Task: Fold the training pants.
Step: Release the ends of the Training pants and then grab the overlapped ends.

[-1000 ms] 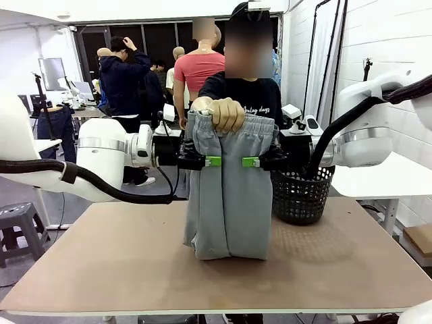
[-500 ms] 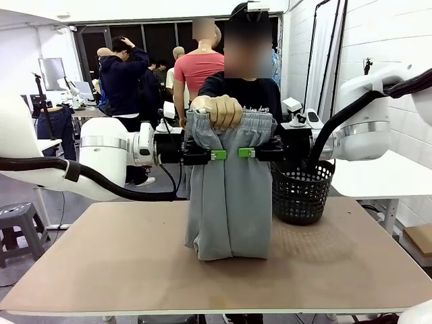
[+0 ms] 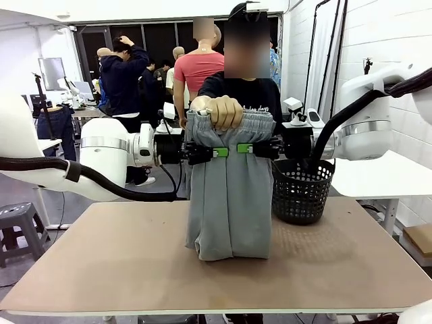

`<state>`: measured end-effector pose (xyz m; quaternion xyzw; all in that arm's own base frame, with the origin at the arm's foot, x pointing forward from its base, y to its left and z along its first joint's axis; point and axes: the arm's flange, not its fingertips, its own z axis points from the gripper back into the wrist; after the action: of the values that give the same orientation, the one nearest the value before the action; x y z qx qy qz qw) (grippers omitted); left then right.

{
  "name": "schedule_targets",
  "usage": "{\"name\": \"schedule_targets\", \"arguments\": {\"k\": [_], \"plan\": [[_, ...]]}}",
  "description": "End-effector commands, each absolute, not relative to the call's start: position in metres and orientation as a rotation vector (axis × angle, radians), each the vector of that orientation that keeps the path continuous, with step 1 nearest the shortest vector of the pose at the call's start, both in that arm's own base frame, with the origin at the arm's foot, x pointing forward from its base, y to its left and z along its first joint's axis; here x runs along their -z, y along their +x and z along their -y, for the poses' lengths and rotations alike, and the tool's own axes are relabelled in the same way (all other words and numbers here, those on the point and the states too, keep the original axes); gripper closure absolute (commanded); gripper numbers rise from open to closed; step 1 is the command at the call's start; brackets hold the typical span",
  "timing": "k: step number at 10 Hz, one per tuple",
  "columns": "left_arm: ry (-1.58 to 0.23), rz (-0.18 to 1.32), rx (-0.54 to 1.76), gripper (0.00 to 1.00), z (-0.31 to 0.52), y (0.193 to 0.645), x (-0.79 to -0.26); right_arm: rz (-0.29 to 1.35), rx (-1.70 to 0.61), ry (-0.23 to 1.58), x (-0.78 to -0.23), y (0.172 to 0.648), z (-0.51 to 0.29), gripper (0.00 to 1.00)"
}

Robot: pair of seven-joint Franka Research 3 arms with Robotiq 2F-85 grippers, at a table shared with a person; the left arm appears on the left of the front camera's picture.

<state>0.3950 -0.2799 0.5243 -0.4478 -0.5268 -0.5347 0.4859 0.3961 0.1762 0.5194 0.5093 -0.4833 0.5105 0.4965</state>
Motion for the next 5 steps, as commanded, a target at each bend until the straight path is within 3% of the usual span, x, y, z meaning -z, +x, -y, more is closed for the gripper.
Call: {"name": "schedule_targets", "arguments": {"k": [1,5], "plan": [[-1.082,1.319,1.273,1.0,0.2848,0.3981,-0.5226,1.141,-1.227,1.247,-0.5237,0.4003,-0.1803,1.0],[-1.05,1.334,1.257,1.0,0.2835,0.4063,-0.519,1.103,-1.271,1.215,-0.5205,0.4008,-0.1846,1.0]]}}
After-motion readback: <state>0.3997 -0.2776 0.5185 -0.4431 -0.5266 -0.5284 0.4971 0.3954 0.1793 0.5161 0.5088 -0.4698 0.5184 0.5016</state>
